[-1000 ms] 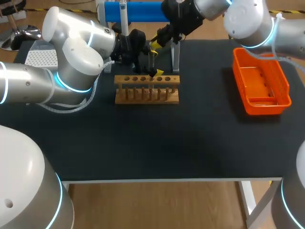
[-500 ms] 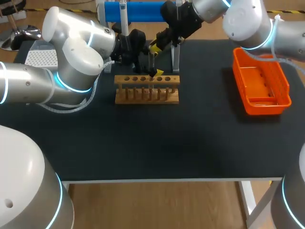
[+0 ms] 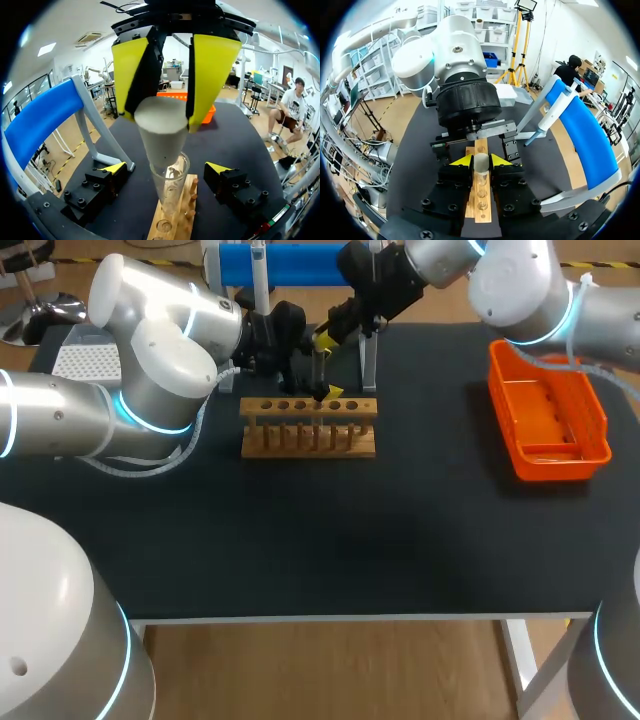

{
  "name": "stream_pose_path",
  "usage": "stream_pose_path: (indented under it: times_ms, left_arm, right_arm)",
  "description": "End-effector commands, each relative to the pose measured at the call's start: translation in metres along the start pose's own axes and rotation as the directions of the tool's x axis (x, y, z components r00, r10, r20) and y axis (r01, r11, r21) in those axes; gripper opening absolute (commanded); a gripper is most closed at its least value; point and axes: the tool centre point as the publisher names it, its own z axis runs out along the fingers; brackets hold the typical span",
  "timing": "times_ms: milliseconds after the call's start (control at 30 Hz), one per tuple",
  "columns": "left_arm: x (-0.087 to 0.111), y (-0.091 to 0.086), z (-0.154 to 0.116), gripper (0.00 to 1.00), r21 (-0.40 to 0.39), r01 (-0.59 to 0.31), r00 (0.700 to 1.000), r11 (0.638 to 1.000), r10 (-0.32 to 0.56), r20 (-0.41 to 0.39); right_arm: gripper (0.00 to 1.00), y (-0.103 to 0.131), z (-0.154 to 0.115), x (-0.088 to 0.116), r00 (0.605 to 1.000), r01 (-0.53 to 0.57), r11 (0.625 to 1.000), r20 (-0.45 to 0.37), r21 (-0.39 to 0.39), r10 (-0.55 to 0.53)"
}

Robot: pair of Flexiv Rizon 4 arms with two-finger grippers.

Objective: Invert the test tube, pick up the pipette, mount the tip to pipette, aspirate from beaker and dispense into the tube, eject the tip, return the pipette, and cap with the stopper.

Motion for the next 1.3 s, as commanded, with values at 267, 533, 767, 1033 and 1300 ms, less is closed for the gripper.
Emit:
stream_pose_path:
  times_ms: [267, 533, 767, 1033, 1300]
  left_arm:
    - [-0.0009, 0.0002, -0.0006, 1.00, 0.000, 0.000, 1.000, 1.000, 0.000, -0.004]
    - [-0.0009, 0.0002, -0.0006, 1.00, 0.000, 0.000, 1.000, 1.000, 0.000, -0.004]
    - [-0.0009, 0.0002, -0.0006, 1.00, 0.000, 0.000, 1.000, 1.000, 0.000, -0.004]
    - [-0.0009, 0.0002, -0.0006, 1.00, 0.000, 0.000, 1.000, 1.000, 0.000, -0.004]
    - [-0.0009, 0.0002, -0.0006, 1.00, 0.000, 0.000, 1.000, 1.000, 0.000, -0.004]
  right_arm:
    - [0.00, -0.0010, -0.0021, 0.0033, 1.000, -0.003, 1.000, -0.011, -0.006, 0.003]
    - [0.00, -0.0048, 0.0026, 0.0046, 1.000, -0.003, 1.000, -0.017, 0.007, 0.003]
    - [0.00, -0.0058, 0.0037, 0.0051, 1.000, -0.003, 1.000, -0.017, 0.012, 0.003]
    - [0.00, -0.0025, 0.0010, 0.0056, 1.000, -0.003, 1.000, -0.015, -0.002, 0.003]
    - [0.00, 0.0000, 0.0008, 0.0048, 1.000, 0.003, 1.000, -0.013, -0.008, -0.003]
